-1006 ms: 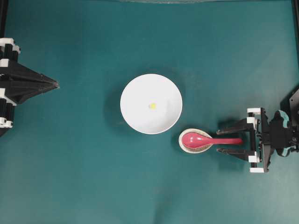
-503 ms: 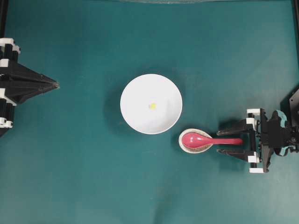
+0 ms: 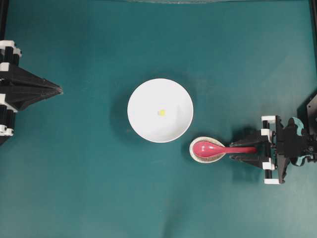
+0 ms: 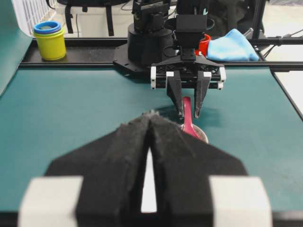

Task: Scoop the yellow hexagonal prism block from the bowl with a spoon using the right arm.
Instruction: 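Close the right gripper on the pink spoon handle end, then lift the pink spoon and carry it left over the white bowl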

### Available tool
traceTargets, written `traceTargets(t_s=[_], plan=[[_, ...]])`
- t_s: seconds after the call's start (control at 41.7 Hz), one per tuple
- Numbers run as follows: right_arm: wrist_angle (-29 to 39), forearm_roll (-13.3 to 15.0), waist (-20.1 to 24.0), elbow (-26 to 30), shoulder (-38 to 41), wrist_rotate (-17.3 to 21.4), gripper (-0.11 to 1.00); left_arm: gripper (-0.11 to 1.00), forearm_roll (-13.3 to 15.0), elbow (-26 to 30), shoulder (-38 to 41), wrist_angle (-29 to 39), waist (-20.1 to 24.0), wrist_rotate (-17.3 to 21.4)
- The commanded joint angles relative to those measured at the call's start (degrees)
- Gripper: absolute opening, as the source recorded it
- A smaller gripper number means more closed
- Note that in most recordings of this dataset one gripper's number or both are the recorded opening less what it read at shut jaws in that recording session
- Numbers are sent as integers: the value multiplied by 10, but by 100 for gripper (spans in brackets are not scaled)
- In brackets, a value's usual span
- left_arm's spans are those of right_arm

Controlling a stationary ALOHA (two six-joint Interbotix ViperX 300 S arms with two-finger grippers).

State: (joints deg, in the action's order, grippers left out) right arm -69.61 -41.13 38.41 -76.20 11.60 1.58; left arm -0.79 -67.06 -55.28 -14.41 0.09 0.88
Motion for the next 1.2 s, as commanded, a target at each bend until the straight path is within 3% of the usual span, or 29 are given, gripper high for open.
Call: traceTargets(t_s=[0.0,0.288,0.503,0.959,1.174], plan=[[-3,-1,3,2,-6,2,43,0,-1,17,4,-4,-1,1],[1,-2,3,2,-6,1,42,0,-1,17,4,-4,0,1],[1,-2,2,2,-6,4,24,0,-1,17,3,-4,-1,1],[3,-2,-4,-13,-62,-5,24,0,-1,17,4,-2,0,1],[36,1,-19,-10,-114,-49,24,0,-1,17,4,-2,-1,1]])
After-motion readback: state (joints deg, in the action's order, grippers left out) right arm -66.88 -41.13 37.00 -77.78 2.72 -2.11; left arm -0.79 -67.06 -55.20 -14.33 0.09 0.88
